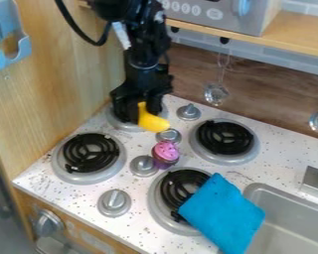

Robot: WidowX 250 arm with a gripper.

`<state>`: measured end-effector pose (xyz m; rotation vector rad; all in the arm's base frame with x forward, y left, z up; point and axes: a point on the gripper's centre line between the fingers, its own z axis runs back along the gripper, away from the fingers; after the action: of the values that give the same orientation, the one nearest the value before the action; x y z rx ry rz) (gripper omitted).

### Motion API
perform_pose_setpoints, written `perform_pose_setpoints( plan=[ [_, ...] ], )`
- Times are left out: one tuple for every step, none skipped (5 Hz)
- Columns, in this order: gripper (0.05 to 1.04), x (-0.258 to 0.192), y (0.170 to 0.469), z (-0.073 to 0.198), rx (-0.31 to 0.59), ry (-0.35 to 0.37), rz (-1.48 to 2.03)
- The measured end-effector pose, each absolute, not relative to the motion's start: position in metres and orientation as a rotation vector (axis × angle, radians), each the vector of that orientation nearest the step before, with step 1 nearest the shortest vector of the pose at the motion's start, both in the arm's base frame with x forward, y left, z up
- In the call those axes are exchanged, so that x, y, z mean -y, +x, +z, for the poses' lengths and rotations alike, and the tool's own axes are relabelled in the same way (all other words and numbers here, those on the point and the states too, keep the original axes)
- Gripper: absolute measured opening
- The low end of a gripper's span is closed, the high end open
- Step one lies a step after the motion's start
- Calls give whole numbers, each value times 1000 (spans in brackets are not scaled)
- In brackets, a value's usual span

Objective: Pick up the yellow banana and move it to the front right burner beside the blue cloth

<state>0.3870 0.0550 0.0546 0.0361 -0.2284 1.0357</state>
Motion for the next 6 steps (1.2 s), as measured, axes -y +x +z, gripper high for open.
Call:
perform_pose_setpoints(
  plan=[
    [481,-30,379,60,232,26,933],
    [481,-3,373,52,209,25,747],
    [481,22,373,50,216,54,595],
    [481,33,368,26,169,101,501],
    [481,38,368,13,138,94,340],
    [481,44,372,2,121,70,133]
  ],
)
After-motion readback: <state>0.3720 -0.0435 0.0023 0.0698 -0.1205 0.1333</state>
